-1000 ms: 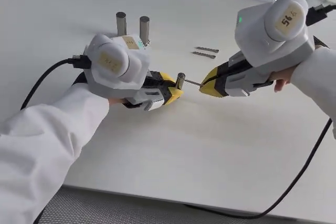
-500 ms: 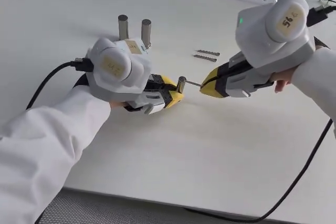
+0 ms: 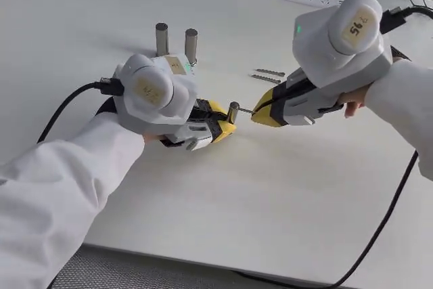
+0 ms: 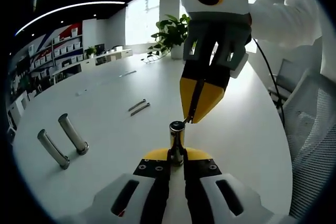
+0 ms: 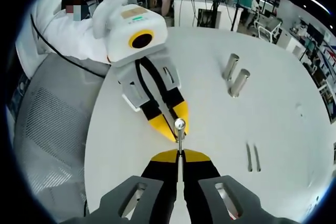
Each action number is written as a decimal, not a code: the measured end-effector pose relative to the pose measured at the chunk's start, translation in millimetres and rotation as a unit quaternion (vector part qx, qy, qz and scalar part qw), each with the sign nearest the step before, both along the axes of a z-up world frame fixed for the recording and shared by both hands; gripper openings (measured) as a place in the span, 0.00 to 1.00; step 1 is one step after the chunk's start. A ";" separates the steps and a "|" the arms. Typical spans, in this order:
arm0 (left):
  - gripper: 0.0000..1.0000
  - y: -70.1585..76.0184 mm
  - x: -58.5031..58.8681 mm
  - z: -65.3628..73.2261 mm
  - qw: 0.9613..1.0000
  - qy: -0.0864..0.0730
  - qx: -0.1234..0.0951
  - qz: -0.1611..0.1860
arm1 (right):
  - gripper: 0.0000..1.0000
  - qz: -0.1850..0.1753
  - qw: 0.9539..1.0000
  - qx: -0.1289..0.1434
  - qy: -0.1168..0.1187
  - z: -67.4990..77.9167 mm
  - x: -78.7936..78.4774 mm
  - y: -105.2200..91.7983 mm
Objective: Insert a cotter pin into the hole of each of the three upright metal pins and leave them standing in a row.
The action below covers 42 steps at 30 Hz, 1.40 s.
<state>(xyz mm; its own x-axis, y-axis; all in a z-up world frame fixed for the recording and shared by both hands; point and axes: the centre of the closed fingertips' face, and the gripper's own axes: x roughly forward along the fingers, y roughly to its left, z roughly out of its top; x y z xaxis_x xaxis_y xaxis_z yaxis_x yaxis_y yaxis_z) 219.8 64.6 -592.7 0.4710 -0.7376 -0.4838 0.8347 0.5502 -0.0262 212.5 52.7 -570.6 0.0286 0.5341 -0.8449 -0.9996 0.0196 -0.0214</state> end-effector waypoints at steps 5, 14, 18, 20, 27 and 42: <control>0.07 -0.2 0.3 -1.0 1.000 0.001 -0.001 0.003 | 0.00 0.003 1.000 -0.007 -0.001 0.1 1.5 0.5; 0.07 -1.5 -0.4 -2.0 1.000 -0.002 0.002 0.000 | 0.00 0.014 1.000 -0.021 -0.003 -1.2 1.3 -0.2; 0.07 -6.8 -3.4 -2.3 1.000 -0.005 0.008 -0.009 | 0.00 0.025 0.999 -0.022 -0.009 -1.0 0.8 7.3; 0.07 -7.9 -3.8 -2.5 1.000 -0.004 0.006 -0.010 | 0.00 0.024 0.999 -0.020 -0.008 -0.2 1.5 9.9; 0.07 -7.2 -4.4 -3.2 1.000 -0.004 0.007 -0.011 | 0.00 0.037 0.999 -0.026 -0.015 -0.8 0.9 11.6; 0.07 -7.9 -6.3 -3.5 1.000 0.006 0.002 -0.004 | 0.08 0.057 0.997 -0.033 -0.028 -0.5 -3.2 12.8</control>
